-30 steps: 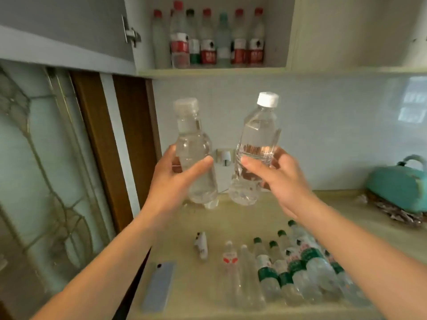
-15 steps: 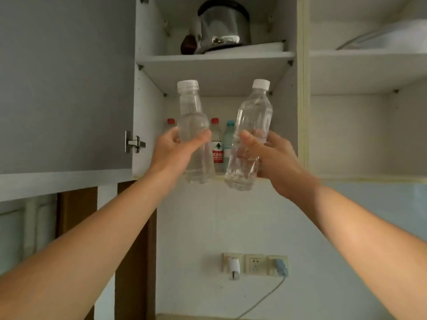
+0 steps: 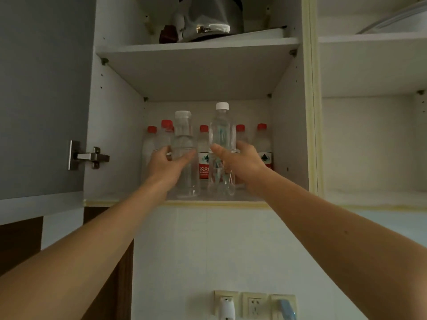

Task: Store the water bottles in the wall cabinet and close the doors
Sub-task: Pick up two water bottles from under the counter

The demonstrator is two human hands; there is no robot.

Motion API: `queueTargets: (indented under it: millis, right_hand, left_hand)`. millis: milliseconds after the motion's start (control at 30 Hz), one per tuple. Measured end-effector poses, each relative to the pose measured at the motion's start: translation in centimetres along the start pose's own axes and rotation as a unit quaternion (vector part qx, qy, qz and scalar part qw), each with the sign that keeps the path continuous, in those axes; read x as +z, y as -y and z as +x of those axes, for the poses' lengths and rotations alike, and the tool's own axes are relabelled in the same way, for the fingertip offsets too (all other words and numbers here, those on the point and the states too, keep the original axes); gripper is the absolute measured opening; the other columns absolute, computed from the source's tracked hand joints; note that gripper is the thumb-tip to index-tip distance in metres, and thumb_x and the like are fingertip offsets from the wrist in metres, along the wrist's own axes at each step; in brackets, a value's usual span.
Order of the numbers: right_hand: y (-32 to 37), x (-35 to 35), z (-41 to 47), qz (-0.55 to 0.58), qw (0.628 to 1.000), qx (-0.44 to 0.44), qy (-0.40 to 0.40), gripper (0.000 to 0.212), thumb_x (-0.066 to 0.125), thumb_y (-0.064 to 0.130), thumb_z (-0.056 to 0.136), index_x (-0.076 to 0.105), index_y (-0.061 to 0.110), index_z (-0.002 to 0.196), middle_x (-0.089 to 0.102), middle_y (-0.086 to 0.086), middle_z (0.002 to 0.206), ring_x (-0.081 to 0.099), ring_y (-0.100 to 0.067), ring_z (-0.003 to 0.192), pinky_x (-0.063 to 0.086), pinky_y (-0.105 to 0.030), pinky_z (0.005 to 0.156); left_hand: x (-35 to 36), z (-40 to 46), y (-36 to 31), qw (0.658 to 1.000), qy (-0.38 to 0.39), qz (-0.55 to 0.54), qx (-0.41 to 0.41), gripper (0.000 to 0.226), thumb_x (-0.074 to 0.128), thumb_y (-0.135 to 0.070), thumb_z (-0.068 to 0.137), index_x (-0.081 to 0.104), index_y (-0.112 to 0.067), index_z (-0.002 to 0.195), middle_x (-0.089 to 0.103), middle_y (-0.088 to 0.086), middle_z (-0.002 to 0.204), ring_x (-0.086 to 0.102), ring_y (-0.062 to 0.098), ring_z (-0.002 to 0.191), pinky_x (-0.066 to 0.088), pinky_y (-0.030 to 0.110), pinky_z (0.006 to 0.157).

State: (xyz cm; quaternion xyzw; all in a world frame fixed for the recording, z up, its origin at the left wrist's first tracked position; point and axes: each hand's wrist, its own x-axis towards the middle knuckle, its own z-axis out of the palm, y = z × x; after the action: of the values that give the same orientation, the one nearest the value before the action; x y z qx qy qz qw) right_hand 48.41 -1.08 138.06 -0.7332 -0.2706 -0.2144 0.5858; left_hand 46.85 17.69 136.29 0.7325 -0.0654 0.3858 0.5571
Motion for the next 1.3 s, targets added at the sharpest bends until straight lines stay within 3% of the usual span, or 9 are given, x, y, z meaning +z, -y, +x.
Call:
queueTargets:
  millis: [167,300,400,633,767,900,1100,1200,1300]
  right_hand:
    - [-0.9,-1.6,0.8,-0.056,0.996,0.021,0.070,0.046,0.078,0.036,0.088,0.060,0.024,0.128,0.072,0.007,0.099,0.074,-0.005,0.076,0.057,-0.019,0.055]
    - [-2.0,-2.7,0.5,-0.155,0.976,0.078,0.132,0.041,0.083,0.022,0.083,0.065,0.024,0.120,0.073,-0.002,0.106,0.072,-0.021,0.093,0.064,-0.038,0.078]
    - [-2.1,-2.5,0.8,-0.185,0.972,0.075,0.126,0.025,0.083,0.021,0.084,0.070,0.021,0.105,0.074,-0.005,0.100,0.072,-0.021,0.089,0.064,-0.035,0.078]
    - [-1.7,-0.5,1.8,-0.249,0.961,0.053,0.112,0.018,0.079,0.012,0.086,0.065,0.023,0.082,0.069,-0.001,0.086,0.064,-0.013,0.077,0.051,-0.023,0.067]
    - [-1.9,0.4,1.9,-0.251,0.961,0.062,0.098,0.023,0.079,0.011,0.085,0.070,0.011,0.107,0.071,-0.010,0.107,0.068,-0.025,0.102,0.055,-0.038,0.095]
    - [-1.4,0.9,1.4,-0.302,0.946,0.054,0.109,0.036,0.074,0.016,0.090,0.066,0.008,0.124,0.069,-0.011,0.119,0.065,-0.027,0.113,0.052,-0.039,0.102]
    - [-0.2,1.0,-2.8,-0.340,0.940,-0.008,-0.014,0.020,0.059,0.026,0.101,0.061,0.014,0.117,0.069,-0.008,0.106,0.067,-0.025,0.091,0.059,-0.041,0.085]
    - [1.2,1.0,-6.7,-0.350,0.932,-0.067,-0.064,0.025,0.057,0.030,0.101,0.061,0.012,0.119,0.064,-0.008,0.115,0.064,-0.026,0.096,0.057,-0.044,0.087]
    - [2.5,1.2,-11.9,-0.337,0.932,-0.101,-0.087,0.028,0.054,0.029,0.102,0.062,0.013,0.124,0.057,-0.009,0.124,0.059,-0.028,0.106,0.047,-0.033,0.086]
  left_hand:
    - [-0.3,0.4,1.1,0.997,0.059,0.024,0.041,0.039,0.076,-0.052,0.081,0.059,-0.036,0.113,0.069,-0.013,0.106,0.067,0.011,0.098,0.056,0.041,0.090]
    - [-1.4,-0.3,1.4,0.988,0.105,0.096,0.066,0.065,0.081,-0.046,0.077,0.052,-0.038,0.135,0.062,-0.024,0.107,0.061,0.001,0.096,0.052,0.026,0.084]
    - [-1.7,-0.3,1.2,0.983,0.109,0.138,0.060,0.079,0.083,-0.047,0.074,0.049,-0.029,0.143,0.061,-0.012,0.128,0.060,0.015,0.115,0.050,0.042,0.102]
    - [-0.7,0.7,1.5,0.982,0.101,0.156,0.045,0.061,0.083,-0.035,0.080,0.059,-0.022,0.135,0.069,-0.001,0.124,0.065,0.023,0.111,0.055,0.050,0.097]
    - [0.4,1.2,2.0,0.982,0.075,0.170,0.037,0.063,0.082,-0.033,0.083,0.057,-0.017,0.139,0.067,0.004,0.130,0.062,0.025,0.118,0.050,0.045,0.104]
    - [0.9,0.9,1.6,0.972,0.049,0.227,0.035,0.059,0.079,-0.036,0.085,0.059,-0.013,0.135,0.067,0.006,0.128,0.063,0.027,0.116,0.051,0.038,0.097]
    - [-1.3,-2.2,0.5,0.978,0.000,0.198,0.059,0.050,0.075,-0.038,0.089,0.058,-0.012,0.128,0.068,0.006,0.112,0.065,0.024,0.101,0.055,0.042,0.088]
    - [-3.6,-5.0,-0.6,0.975,-0.024,0.193,0.109,0.039,0.064,-0.042,0.096,0.058,-0.016,0.125,0.062,-0.008,0.097,0.059,0.004,0.082,0.046,0.023,0.066]
    - [-6.2,-8.8,-2.0,0.973,-0.016,0.180,0.143,0.030,0.052,-0.044,0.103,0.059,-0.021,0.121,0.058,-0.015,0.095,0.052,-0.006,0.080,0.037,0.014,0.063]
